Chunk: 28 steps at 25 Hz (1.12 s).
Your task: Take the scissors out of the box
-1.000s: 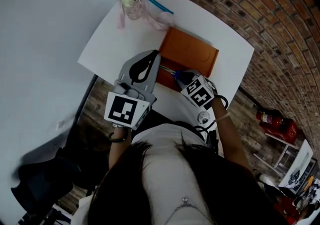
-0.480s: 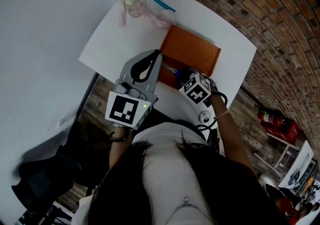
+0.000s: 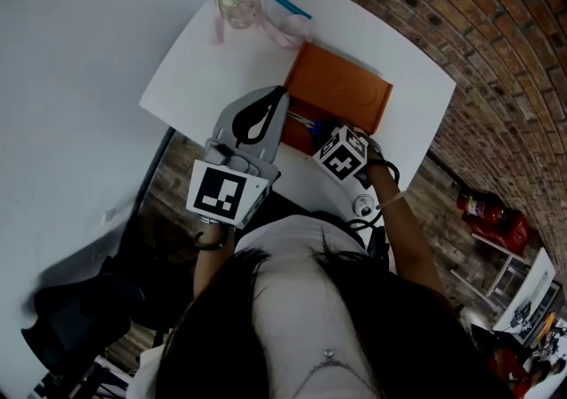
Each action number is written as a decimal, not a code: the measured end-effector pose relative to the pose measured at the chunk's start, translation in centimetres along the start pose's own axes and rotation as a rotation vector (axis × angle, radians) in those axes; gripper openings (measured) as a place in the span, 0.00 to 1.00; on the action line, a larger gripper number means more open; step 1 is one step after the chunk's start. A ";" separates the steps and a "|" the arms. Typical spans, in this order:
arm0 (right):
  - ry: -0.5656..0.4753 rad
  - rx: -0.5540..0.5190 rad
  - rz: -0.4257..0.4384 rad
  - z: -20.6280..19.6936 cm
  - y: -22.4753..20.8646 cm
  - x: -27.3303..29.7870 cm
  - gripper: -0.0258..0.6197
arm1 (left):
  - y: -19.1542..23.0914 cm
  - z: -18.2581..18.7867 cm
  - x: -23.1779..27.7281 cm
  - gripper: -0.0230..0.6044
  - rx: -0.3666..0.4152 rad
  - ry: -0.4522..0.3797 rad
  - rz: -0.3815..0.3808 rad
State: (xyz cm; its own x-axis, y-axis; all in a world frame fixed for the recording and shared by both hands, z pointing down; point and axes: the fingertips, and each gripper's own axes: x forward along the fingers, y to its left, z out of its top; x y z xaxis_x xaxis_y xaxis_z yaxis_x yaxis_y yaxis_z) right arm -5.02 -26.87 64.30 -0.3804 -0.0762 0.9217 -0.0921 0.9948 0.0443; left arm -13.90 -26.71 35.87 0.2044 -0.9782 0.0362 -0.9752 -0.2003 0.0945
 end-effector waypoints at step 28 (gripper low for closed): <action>0.065 0.066 -0.002 0.0 -0.1 0.4 0.25 | -0.4 -0.2 0.0 0.04 -0.007 -0.001 -0.021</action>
State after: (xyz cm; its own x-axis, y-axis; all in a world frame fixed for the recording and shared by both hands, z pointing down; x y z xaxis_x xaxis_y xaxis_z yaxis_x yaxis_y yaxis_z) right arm -5.17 -27.02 64.65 -0.3195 -0.0716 0.9449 -0.1539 0.9878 0.0228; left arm -13.50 -26.60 36.04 0.2249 -0.9738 0.0334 -0.9700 -0.2205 0.1019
